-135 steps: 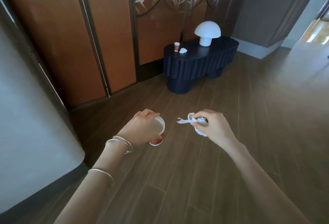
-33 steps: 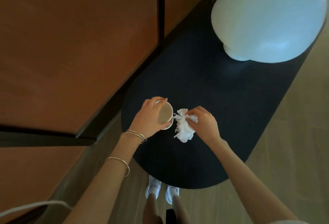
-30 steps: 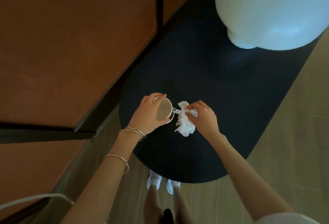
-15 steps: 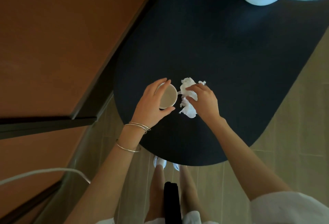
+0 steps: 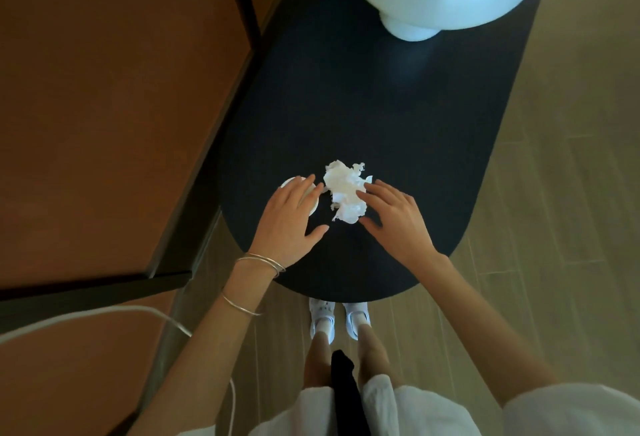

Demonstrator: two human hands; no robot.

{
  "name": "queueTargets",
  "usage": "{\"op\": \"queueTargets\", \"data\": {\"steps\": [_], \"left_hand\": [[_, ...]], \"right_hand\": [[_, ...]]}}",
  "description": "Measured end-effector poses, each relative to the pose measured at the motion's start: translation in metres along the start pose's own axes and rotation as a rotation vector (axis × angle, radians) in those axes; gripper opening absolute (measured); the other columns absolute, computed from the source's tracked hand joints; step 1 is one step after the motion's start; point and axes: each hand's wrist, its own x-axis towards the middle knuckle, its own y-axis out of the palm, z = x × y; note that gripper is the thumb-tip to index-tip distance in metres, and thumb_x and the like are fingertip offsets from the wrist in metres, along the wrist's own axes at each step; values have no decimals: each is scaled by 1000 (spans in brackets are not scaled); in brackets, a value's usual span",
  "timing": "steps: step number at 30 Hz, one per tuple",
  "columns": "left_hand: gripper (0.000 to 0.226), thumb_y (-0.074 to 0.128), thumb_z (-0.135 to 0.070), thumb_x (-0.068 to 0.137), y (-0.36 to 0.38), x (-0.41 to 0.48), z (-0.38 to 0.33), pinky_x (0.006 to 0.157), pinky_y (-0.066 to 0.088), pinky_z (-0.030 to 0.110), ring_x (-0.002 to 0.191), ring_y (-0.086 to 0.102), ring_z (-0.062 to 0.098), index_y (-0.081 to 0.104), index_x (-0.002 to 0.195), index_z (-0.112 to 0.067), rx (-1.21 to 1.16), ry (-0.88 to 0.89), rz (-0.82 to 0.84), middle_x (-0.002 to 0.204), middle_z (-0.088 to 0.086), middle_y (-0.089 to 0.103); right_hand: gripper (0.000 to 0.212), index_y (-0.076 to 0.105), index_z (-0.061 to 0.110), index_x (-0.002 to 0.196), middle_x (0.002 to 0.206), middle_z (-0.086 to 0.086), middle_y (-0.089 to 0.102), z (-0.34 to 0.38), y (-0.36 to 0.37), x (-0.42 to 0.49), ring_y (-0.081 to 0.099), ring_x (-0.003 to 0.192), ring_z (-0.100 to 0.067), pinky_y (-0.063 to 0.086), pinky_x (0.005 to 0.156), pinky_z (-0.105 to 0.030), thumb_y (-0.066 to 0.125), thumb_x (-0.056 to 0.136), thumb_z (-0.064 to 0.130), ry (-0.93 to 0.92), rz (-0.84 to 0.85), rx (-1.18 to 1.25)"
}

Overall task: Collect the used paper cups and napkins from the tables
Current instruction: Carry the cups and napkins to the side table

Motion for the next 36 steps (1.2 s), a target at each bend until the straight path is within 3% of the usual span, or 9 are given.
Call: {"op": "queueTargets", "data": {"steps": [4,9,13,19,28,36], "left_hand": [[66,50,-47,89,-28,-8,-20,114,12,37,141,14,21,26,144,-19,72,119,11,154,3,20],[65,52,-43,88,-56,-7,-52,114,18,46,141,16,25,26,144,-18,158,289,-10,153,6,22],[65,51,-44,88,-53,-8,-88,113,22,48,140,19,27,28,143,-18,224,476,11,152,8,23],[62,50,-41,88,-28,-24,-149,110,26,48,137,28,28,32,141,-15,252,701,70,151,9,28],[59,46,-44,90,30,-83,-283,112,24,42,138,28,20,34,142,-18,259,1001,201,151,2,29],[57,44,-46,90,93,-167,-446,110,28,41,135,33,19,39,139,-18,306,1302,278,148,0,36]], "right_hand": [[50,47,19,135,142,-2,44,1,-29,-36,30,137,-21,18,112,-42,61,88,27,46,-84,-50],[53,51,13,131,136,-8,51,-3,-58,-87,40,131,-29,28,108,-53,69,82,24,137,-295,-74],[57,47,13,135,141,-9,45,-13,-63,-134,36,133,-29,26,109,-54,67,84,27,237,-392,-70],[59,37,16,141,147,-7,38,-30,-51,-209,29,138,-26,19,112,-52,58,88,33,412,-371,-80],[65,49,12,133,137,-8,51,-49,-28,-376,45,128,-27,35,103,-55,75,74,24,736,-441,-37],[61,53,11,130,133,-9,54,-62,-16,-566,48,125,-29,38,101,-54,75,74,23,1034,-473,15]]}}
